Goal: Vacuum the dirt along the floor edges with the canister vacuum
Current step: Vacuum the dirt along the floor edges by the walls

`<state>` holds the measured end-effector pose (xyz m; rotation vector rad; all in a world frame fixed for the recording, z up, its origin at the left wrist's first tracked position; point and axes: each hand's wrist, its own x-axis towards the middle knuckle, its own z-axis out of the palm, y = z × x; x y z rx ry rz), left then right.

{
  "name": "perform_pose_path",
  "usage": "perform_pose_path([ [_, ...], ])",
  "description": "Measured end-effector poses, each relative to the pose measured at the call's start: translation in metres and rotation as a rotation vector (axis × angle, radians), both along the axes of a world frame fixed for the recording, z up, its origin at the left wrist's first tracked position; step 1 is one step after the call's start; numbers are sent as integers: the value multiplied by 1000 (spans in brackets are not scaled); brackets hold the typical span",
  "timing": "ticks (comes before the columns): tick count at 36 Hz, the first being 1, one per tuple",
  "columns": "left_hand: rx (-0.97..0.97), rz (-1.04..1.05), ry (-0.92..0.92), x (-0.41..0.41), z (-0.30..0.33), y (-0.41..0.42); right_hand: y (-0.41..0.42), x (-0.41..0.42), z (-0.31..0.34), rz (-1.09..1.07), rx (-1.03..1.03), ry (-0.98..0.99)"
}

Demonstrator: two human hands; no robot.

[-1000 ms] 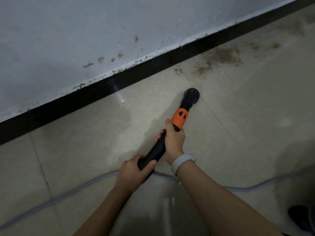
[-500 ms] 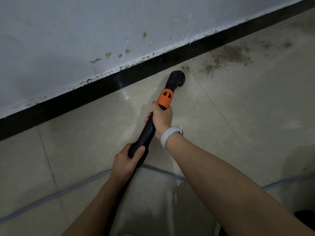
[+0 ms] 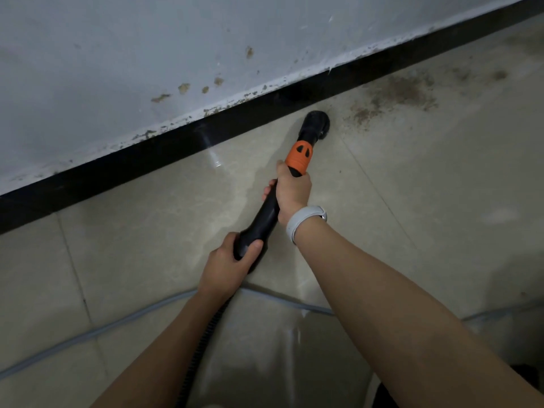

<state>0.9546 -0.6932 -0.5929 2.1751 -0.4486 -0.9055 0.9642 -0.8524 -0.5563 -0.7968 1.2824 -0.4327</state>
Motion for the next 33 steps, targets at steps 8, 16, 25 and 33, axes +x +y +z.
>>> perform_pose_path([
  [8,6,-61,16,-14,-6,18,19,-37,-4,-168,-5,42],
  [16,25,-129,-59,-4,-9,58,63,-51,-11,-298,-2,56],
  [25,25,52,-81,7,-1,55,56,-18,-7,-139,103,-74],
  [33,4,129,-59,22,7,11,7,15,0,62,126,-155],
])
